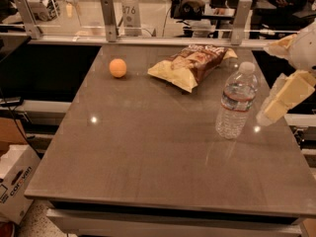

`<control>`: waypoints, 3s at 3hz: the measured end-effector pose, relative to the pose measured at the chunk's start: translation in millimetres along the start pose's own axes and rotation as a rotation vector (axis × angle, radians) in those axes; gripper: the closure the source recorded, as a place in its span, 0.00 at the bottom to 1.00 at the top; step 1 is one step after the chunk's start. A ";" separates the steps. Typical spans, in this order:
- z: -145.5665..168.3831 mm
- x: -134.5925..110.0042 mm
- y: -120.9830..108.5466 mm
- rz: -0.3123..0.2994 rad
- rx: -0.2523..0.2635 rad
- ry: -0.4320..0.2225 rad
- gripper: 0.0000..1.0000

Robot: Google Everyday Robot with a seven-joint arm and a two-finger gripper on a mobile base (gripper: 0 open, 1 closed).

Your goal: Knock water bottle over

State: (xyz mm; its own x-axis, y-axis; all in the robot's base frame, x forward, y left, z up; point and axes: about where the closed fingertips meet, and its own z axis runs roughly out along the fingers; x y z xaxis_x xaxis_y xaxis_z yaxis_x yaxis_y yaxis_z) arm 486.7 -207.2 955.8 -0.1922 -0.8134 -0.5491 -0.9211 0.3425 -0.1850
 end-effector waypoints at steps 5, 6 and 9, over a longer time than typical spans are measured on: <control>39.8 -20.4 21.7 0.036 -0.075 -0.216 0.42; 37.6 -26.2 23.6 0.040 -0.094 -0.220 0.64; 28.5 -53.0 60.3 -0.316 -0.165 0.211 1.00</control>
Offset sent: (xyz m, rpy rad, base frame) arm -0.0057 0.0243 -0.0228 0.1890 0.0150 0.0337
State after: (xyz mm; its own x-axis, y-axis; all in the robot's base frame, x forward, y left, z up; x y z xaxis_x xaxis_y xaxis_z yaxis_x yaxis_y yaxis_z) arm 451.0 -130.0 950.5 0.0596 -0.9508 -0.3040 -0.9845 -0.0057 -0.1753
